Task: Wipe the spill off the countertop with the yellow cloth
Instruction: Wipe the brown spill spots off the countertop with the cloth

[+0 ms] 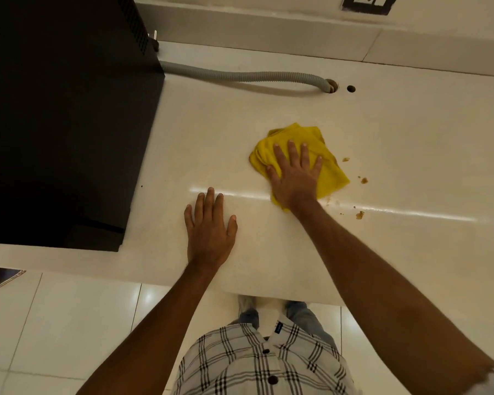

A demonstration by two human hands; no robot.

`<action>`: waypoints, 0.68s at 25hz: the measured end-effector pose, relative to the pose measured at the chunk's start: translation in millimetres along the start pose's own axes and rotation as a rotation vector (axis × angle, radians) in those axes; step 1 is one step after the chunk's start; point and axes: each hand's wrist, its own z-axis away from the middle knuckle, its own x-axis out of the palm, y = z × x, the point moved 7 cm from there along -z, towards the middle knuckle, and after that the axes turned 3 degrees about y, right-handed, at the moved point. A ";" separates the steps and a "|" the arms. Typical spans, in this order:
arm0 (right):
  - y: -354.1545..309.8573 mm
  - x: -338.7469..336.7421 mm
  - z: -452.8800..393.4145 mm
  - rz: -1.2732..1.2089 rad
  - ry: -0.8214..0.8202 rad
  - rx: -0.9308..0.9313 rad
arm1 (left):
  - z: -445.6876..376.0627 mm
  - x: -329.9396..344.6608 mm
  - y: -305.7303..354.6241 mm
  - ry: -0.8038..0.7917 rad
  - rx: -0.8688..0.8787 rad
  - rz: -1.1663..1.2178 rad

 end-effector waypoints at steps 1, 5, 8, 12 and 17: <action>1.5 0.5 -5.6 -0.004 -0.009 0.017 | 0.7 -0.7 0.1 0.000 0.001 -0.001; -13.8 3.6 24.9 -0.003 -0.019 -0.027 | 2.2 -5.3 0.5 -0.002 -0.006 0.003; -18.3 10.1 92.4 0.012 -0.013 -0.144 | 2.5 -7.0 1.2 0.013 -0.012 0.010; -2.6 23.4 188.7 0.004 0.021 -0.217 | 3.0 -5.3 1.0 0.024 -0.013 0.011; -2.7 22.6 195.0 0.032 -0.003 -0.270 | 2.2 -4.2 0.8 0.040 -0.002 0.009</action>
